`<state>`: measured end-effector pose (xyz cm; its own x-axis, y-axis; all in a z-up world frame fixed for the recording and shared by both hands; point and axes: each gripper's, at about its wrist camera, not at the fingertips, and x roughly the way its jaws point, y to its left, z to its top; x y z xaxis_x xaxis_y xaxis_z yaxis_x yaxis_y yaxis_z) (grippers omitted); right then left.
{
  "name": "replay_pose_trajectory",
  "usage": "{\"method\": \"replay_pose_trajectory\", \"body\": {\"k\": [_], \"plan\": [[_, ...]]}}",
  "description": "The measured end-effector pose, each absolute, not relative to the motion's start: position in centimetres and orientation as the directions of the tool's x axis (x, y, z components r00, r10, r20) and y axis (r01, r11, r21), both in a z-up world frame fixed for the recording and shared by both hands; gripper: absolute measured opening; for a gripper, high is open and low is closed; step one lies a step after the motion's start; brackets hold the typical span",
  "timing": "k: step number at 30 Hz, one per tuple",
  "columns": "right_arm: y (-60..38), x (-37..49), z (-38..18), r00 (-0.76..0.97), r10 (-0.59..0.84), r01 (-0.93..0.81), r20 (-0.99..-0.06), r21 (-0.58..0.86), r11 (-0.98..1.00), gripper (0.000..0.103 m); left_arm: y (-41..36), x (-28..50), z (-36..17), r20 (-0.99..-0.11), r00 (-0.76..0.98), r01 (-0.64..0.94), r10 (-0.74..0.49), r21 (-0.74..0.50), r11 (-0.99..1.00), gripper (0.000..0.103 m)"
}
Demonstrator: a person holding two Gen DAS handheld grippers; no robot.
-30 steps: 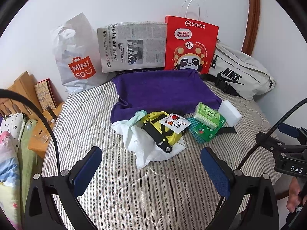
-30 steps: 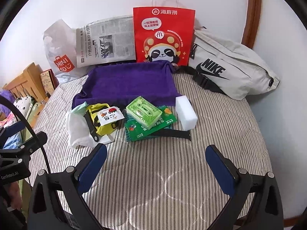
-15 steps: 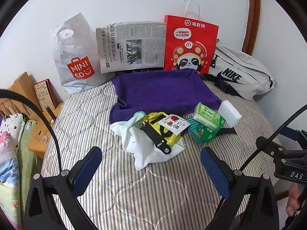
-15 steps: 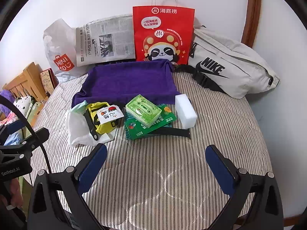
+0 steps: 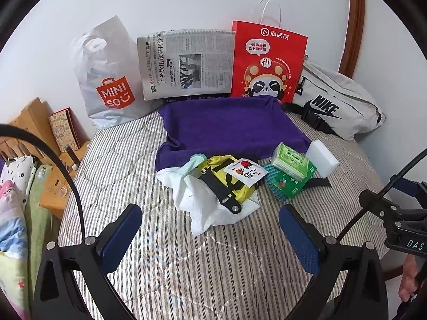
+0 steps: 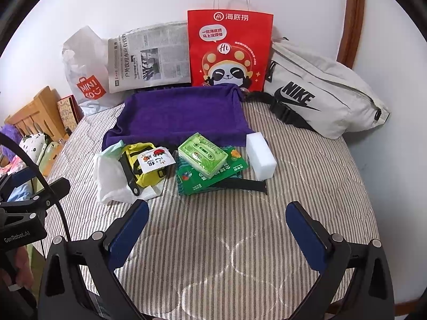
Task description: Organize soft objects
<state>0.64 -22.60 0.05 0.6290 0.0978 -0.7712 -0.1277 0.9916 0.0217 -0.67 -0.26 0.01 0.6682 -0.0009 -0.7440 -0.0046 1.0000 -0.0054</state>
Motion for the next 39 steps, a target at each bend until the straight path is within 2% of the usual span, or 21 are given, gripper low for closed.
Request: {"method": "replay_pose_trajectory", "body": {"k": [31,39], "plan": [[-22.4,0.5,0.3,0.634,0.106,-0.131,-0.766,0.03,0.991,0.102,-0.4,-1.1,0.3,-0.738,0.675,-0.008,0.006,0.001,1.0,0.103],[-22.6,1.3,-0.9,0.618,0.098,-0.121,-0.78,0.028,0.992,0.102,0.5,0.0,-1.3,-0.757,0.653,-0.011,-0.002,-0.011,1.0,0.102]]}}
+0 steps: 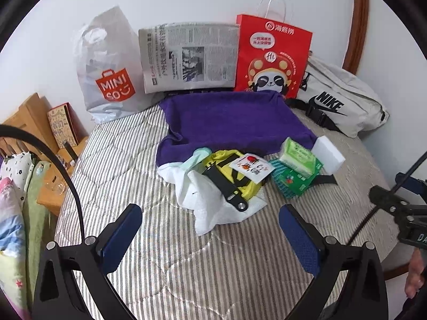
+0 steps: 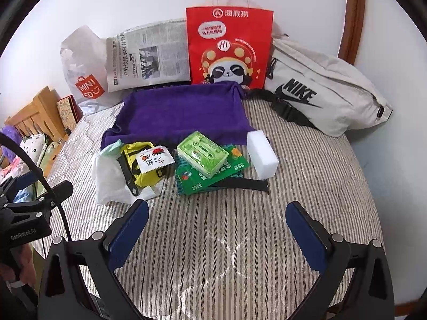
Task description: Organize soft objects
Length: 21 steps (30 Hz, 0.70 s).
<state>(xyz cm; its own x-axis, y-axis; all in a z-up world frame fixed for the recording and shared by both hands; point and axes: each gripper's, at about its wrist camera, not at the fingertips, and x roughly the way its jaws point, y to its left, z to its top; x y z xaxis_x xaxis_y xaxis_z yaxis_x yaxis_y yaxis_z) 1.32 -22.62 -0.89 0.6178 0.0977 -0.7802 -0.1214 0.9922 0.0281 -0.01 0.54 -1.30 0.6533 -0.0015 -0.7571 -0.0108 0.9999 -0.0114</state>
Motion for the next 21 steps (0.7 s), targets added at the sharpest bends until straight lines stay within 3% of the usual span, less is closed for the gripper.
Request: {"method": "replay_pose_trajectory", "body": {"k": [12,21], "plan": [[-22.3,3.3,-4.4,0.561,0.084,-0.125,-0.823,0.016,0.992,0.101,3.8,4.0,-7.6,-0.82,0.572,-0.046,0.008,-0.023,0.999,0.101],[-22.2,4.2,-7.2,0.5,0.068,-0.122,-0.863,0.008,0.993,0.101,6.7,7.1,-8.3,-0.799,0.601,-0.098,-0.024,-0.103,0.99,0.096]]}}
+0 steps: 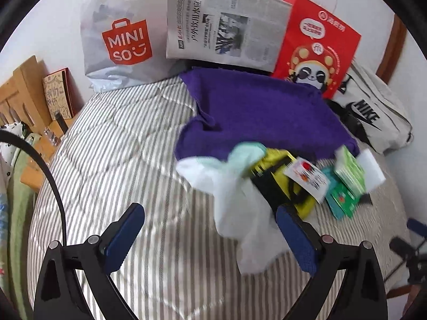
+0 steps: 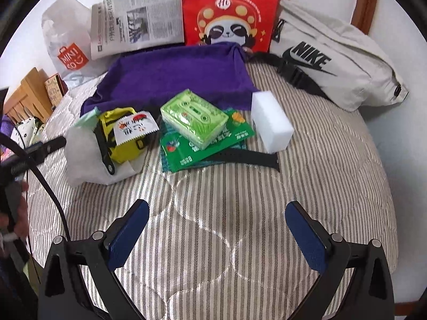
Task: Organize soft objects
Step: 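Grasp the white glove with mint cuff with the left gripper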
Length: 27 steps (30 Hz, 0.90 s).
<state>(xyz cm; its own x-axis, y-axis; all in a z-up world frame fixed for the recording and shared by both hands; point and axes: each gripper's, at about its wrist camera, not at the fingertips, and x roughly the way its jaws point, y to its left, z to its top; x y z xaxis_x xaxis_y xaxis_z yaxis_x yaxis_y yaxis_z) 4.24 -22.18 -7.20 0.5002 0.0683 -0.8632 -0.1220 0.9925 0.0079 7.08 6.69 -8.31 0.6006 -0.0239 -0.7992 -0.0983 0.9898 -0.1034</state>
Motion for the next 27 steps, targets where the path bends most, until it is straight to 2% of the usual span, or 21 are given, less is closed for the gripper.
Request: {"method": "replay_pose_trajectory", "body": {"k": [4,8,11,12,14,15,16,18,22,24,27], "plan": [[-22.3,4.7,-8.1,0.481,0.051,-0.113,-0.875,-0.004,0.994,0.101,7.5,9.3,-8.9,-0.811,0.585,-0.121,-0.008,-0.097,0.988,0.088],[-22.5,5.4,-9.0,0.458,0.043,-0.105,-0.888,-0.006,0.994,0.101,8.4,11.2,-9.4,-0.822,0.568,-0.137,-0.042,-0.145,0.98,0.086],[-22.4,6.1,-9.5,0.445,0.037,-0.103,-0.895,-0.01,0.995,0.101,8.0,13.1,-10.4,-0.844,0.535,-0.125,-0.036,-0.121,0.985,0.08],[-22.4,6.3,-9.6,0.441,0.037,-0.103,-0.897,-0.01,0.995,0.101,7.8,13.5,-10.8,-0.852,0.522,-0.122,-0.031,-0.11,0.986,0.077],[-22.2,6.7,-9.9,0.432,0.037,-0.106,-0.901,-0.01,0.994,0.101,7.8,14.4,-11.6,-0.868,0.497,-0.133,-0.026,-0.106,0.986,0.063],[-22.1,6.9,-10.0,0.43,0.036,-0.107,-0.902,-0.011,0.994,0.101,7.9,14.7,-12.0,-0.875,0.484,-0.135,-0.038,-0.117,0.984,0.052],[-22.0,7.1,-10.1,0.429,0.034,-0.11,-0.903,-0.015,0.994,0.101,8.1,15.1,-12.5,-0.881,0.47,-0.134,-0.063,-0.142,0.981,0.047],[-21.7,7.3,-10.3,0.426,0.032,-0.119,-0.904,-0.02,0.993,0.101,8.4,15.3,-13.1,-0.887,0.454,-0.138,-0.085,-0.164,0.977,0.043],[-21.1,7.7,-10.4,0.423,0.029,-0.135,-0.906,-0.032,0.99,0.101,8.5,15.0,-13.0,-0.878,0.468,-0.099,-0.095,-0.159,0.982,0.026],[-20.8,7.8,-10.3,0.427,0.035,-0.141,-0.903,-0.028,0.99,0.101,9.1,14.7,-12.6,-0.873,0.476,-0.092,-0.104,-0.167,0.982,0.021],[-20.4,7.8,-9.8,0.445,0.04,-0.154,-0.895,-0.033,0.988,0.101,10.4,14.2,-12.2,-0.871,0.483,-0.1,-0.092,-0.159,0.982,0.019]]}}
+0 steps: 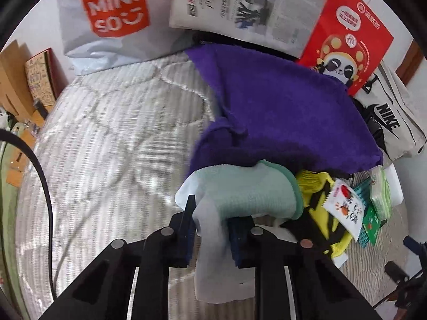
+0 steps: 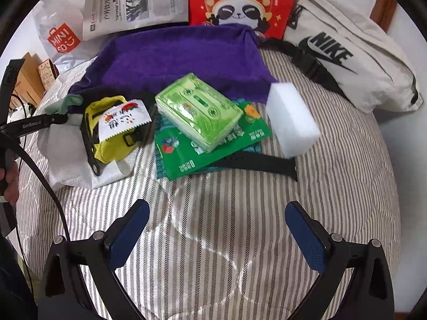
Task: Organize soft objects
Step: 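Grasp the white glove with mint cuff with the left gripper, then lift the glove with the left gripper while the right gripper grasps the white sponge block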
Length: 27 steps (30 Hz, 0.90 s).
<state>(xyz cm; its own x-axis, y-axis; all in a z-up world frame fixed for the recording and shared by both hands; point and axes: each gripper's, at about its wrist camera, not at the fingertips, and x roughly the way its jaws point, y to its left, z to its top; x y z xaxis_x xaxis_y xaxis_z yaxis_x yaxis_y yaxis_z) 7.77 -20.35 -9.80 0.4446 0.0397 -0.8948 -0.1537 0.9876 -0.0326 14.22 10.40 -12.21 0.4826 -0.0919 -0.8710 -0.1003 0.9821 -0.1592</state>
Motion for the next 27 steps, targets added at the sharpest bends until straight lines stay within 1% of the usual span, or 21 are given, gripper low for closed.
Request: {"method": "replay_pose_trajectory", "body": {"k": [4,7,10,15,19,21,25,27], "plan": [[-20.2,7.6,-9.0,0.466,0.053,-0.165,-0.883,-0.028,0.986,0.101,12.3,12.8,-11.7,-0.869,0.492,-0.121,-0.062,-0.139,0.983,0.018],[-20.7,7.7,-8.6,0.484,0.059,-0.16,-0.873,-0.023,0.987,0.101,13.0,12.0,-11.7,-0.87,0.489,-0.12,-0.062,-0.138,0.983,0.018],[-21.6,7.9,-8.3,0.498,0.04,-0.137,-0.866,-0.033,0.99,0.1,12.7,12.2,-12.5,-0.873,0.484,-0.116,-0.061,-0.133,0.984,0.018],[-23.3,8.5,-7.9,0.523,0.036,-0.107,-0.851,-0.024,0.994,0.1,11.6,12.3,-12.8,-0.864,0.504,-0.103,-0.022,-0.086,0.991,0.018],[-23.3,9.4,-7.9,0.54,0.032,-0.124,-0.841,-0.041,0.991,0.095,11.9,11.9,-13.0,-0.858,0.512,-0.091,-0.035,-0.095,0.991,0.018],[-23.3,9.8,-7.9,0.552,0.022,-0.127,-0.833,-0.058,0.99,0.095,11.8,11.8,-13.1,-0.849,0.528,-0.082,-0.026,-0.081,0.993,0.018],[-24.7,11.2,-7.6,0.59,0.014,-0.08,-0.807,-0.041,0.996,0.095,11.2,11.2,-13.3,-0.826,0.563,-0.067,0.005,-0.04,0.997,0.018],[-25.7,12.4,-7.8,0.596,-0.016,-0.044,-0.803,-0.052,0.998,0.095,11.1,11.0,-13.3,-0.817,0.576,-0.06,0.009,-0.031,0.998,0.018]]}}
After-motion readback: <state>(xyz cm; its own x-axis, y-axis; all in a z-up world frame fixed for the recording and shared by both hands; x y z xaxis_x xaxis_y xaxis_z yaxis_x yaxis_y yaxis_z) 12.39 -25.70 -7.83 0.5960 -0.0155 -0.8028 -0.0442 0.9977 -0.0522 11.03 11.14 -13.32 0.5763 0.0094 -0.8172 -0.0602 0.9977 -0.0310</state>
